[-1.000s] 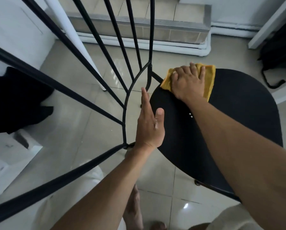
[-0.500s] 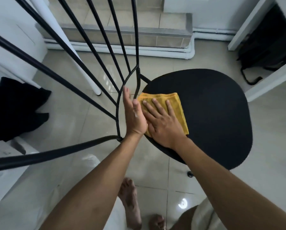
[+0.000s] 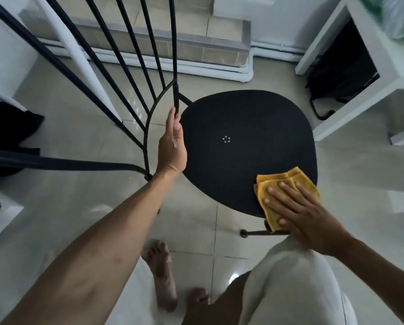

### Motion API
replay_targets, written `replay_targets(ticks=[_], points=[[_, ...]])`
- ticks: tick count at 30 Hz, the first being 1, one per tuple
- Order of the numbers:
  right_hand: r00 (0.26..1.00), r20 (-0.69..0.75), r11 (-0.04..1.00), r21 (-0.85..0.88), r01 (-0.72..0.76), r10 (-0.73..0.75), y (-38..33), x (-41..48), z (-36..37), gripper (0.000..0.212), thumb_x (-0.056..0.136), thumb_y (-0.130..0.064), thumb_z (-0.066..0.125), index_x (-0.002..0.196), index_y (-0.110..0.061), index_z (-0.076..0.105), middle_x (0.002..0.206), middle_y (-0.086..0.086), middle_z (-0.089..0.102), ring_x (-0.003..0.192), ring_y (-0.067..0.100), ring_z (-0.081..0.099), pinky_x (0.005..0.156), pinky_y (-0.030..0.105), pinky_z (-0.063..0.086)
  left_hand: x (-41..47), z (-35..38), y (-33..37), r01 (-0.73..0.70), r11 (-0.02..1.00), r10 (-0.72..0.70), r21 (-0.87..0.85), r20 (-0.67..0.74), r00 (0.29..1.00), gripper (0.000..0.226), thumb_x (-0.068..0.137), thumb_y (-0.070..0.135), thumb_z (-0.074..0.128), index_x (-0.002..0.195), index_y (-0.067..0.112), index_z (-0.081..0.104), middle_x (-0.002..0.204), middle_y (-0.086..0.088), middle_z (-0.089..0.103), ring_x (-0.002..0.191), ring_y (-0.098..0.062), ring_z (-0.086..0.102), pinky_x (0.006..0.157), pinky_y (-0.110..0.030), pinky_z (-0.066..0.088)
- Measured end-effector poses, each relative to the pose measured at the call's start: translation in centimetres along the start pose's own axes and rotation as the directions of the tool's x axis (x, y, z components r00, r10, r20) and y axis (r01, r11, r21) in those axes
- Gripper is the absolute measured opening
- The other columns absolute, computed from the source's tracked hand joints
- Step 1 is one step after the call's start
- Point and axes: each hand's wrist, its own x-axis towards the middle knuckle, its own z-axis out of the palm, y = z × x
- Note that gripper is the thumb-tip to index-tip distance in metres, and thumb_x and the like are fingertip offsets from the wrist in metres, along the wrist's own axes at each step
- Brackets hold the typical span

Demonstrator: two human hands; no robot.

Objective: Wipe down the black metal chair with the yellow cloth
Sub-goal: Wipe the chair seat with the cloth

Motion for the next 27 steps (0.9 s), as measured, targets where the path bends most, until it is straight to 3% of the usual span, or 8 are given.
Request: replay_targets(ticks=[3,5,8,10,13,18,22,27], points=[[1.0,0.007,0.999,-0.039,-0.018,0.018,1.6,-1.1,0.3,0.054,0.104,-0.039,0.02,0.154,-0.023,0.011,0.16,0.005,0.019,0.148,0.031,0.014,0.114,0.054,0.022,0.1,0.4,-0.8,-0.009,0.994,0.005,0.104,0.038,0.999,0.079,0.088,0.066,0.009,0.154,0.023,0.017,0.156,-0.001,0.033,0.14,-0.017,0.035,0.113,-0.033,0.034],[1.0,0.016,0.998,-0.057,-0.002,0.002,1.8,-0.6,0.1,0.054,0.104,-0.04,0.019,0.154,-0.023,0.011,0.16,0.006,0.022,0.148,0.032,0.015,0.114,0.055,0.021,0.1,0.6,-0.8,0.007,0.995,-0.012,0.101,0.055,0.998,0.078,0.089,0.064,0.01,0.154,0.021,0.016,0.159,0.001,0.025,0.144,-0.015,0.028,0.117,-0.041,0.027],[1.0,0.011,0.999,-0.039,0.023,-0.023,0.5,0.9,-0.4,0.055,0.103,-0.042,0.02,0.154,-0.023,0.014,0.16,0.004,0.021,0.148,0.032,0.015,0.113,0.06,0.022,0.3,0.5,-0.4,0.038,0.999,-0.039,0.021,0.074,0.996,0.08,0.089,0.066,0.008,0.155,0.021,0.012,0.159,0.007,0.022,0.138,0.001,0.028,0.116,-0.026,0.026],[1.0,-0.003,1.0,-0.011,0.02,-0.02,-1.8,3.0,-1.1,0.055,0.103,-0.043,0.019,0.154,-0.024,0.015,0.161,0.002,0.017,0.148,0.03,0.013,0.112,0.061,0.023,0.4,0.2,0.1,0.05,0.997,-0.045,-0.061,0.086,0.995,0.094,0.081,0.08,0.004,0.155,0.021,0.011,0.158,0.009,0.025,0.122,0.019,0.026,0.1,0.001,0.024],[1.0,-0.011,0.999,0.04,-0.014,0.014,-5.5,8.0,-2.4,0.056,0.102,-0.045,0.016,0.154,-0.026,0.01,0.163,0.0,0.007,0.149,0.027,0.004,0.115,0.06,0.018,0.5,0.1,0.2,0.079,0.989,-0.068,-0.124,0.09,0.994,0.113,0.067,0.092,0.004,0.154,0.021,0.014,0.157,0.009,0.028,0.115,0.026,0.024,0.083,0.012,0.019],[0.993,-0.078,0.991,0.102,-0.081,0.089,-9.0,15.2,-3.7,0.056,0.102,-0.047,0.008,0.154,-0.029,0.001,0.162,-0.002,-0.001,0.149,0.026,-0.006,0.116,0.059,0.008,0.4,0.1,-0.2,0.072,0.991,-0.062,-0.117,0.089,0.994,0.108,0.071,0.089,0.005,0.154,0.021,0.015,0.158,0.008,0.026,0.131,0.01,0.025,0.095,0.005,0.02],[0.975,-0.133,0.977,0.14,-0.158,0.177,-9.7,20.5,-4.9,0.058,0.1,-0.049,0.008,0.154,-0.029,0.001,0.163,-0.001,0.003,0.149,0.026,-0.007,0.117,0.059,0.004,0.4,0.1,-0.6,0.076,0.985,-0.061,-0.152,0.099,0.993,0.101,0.074,0.087,0.01,0.154,0.025,0.015,0.158,0.01,0.025,0.133,0.012,0.026,0.104,-0.006,0.024],[0.948,-0.183,0.962,0.133,-0.238,0.26,-7.7,26.6,-5.8,0.061,0.097,-0.047,0.015,0.154,-0.028,0.002,0.163,-0.003,0.0,0.149,0.025,-0.007,0.116,0.058,0.005,0.7,0.3,-1.7,0.115,0.972,-0.098,-0.204,0.091,0.991,0.097,0.079,0.084,0.018,0.154,0.024,0.014,0.16,0.003,0.019,0.145,-0.005,0.02,0.119,-0.039,0.023]])
